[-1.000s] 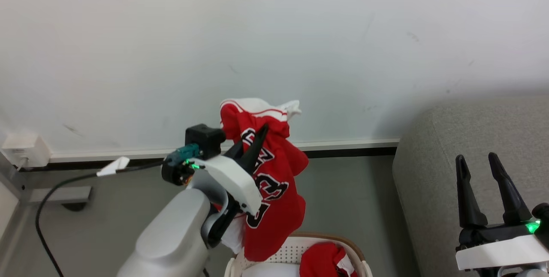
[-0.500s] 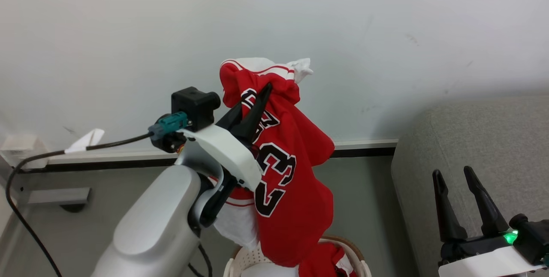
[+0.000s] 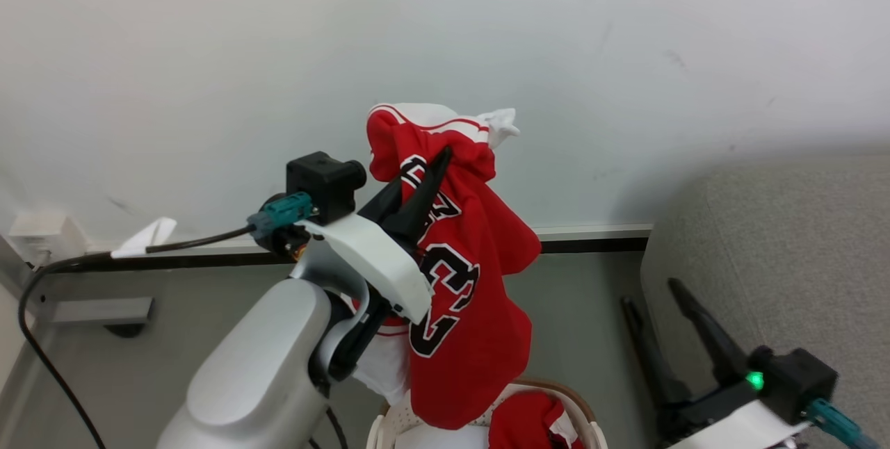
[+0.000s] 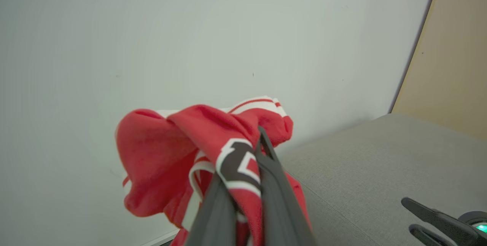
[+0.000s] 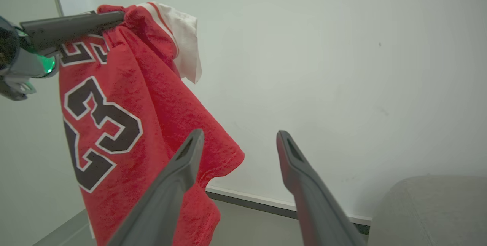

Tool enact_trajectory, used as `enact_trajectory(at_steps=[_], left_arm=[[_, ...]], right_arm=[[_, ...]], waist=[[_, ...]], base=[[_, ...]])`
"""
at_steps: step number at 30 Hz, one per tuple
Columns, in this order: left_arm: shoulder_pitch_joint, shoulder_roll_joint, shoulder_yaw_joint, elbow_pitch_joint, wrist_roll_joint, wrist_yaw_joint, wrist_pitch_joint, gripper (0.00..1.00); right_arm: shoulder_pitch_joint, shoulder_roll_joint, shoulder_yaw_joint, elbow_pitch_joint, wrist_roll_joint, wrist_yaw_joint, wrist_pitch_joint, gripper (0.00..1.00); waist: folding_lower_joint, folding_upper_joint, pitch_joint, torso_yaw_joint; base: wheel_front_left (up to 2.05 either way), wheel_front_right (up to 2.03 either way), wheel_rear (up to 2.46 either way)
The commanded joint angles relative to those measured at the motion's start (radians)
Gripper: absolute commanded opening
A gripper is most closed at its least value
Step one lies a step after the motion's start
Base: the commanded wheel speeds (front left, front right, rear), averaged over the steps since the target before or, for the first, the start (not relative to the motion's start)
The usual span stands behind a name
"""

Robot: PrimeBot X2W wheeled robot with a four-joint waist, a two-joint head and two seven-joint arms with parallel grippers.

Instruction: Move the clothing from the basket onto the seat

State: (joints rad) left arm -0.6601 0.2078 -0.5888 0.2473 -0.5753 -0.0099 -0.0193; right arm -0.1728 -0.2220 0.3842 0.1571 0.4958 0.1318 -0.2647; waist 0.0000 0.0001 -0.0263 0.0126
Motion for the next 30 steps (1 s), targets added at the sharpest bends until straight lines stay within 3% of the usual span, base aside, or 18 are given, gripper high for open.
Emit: enact_trajectory(at_steps=[1,10,18,24,30], left_arm=[[0.006,-0.001,-0.003,0.0,-0.007,-0.005,-0.006,0.0],[-0.012,-0.025,-0.07,0.013,0.031,-0.029,-0.008,0.0],[-0.02,-0.09,-0.123,0.021,-0.006,-0.066,0.008,0.0],[-0.02,-0.118,-0.178,0.017,-0.041,-0.089,0.034,0.0],[-0.009,-0.136,-0.219,0.008,-0.083,-0.103,0.057,0.0]], right_arm=[[-0.033,-0.008,0.032,0.006,0.013,-0.002,0.001,1.0],[-0.201,-0.053,0.296,0.115,0.091,-0.002,0.001,1.0],[-0.341,-0.077,0.514,0.234,0.199,-0.002,0.001,1.0],[-0.398,-0.075,0.609,0.259,0.267,-0.002,0.001,1.0],[-0.427,-0.059,0.626,0.282,0.302,-0.002,0.001,1.0]], waist=[[0.0,-0.0001,0.0,0.007],[0.0,-0.0001,-0.002,0.071],[0.0,-0.0001,-0.009,0.16],[0.0,-0.0001,-0.016,0.225],[0.0,-0.0001,-0.023,0.269]], base=[[0.0,0.0,0.0],[0.0,0.0,0.0],[0.0,0.0,0.0],[0.0,0.0,0.0],[0.0,0.0,0.0]])
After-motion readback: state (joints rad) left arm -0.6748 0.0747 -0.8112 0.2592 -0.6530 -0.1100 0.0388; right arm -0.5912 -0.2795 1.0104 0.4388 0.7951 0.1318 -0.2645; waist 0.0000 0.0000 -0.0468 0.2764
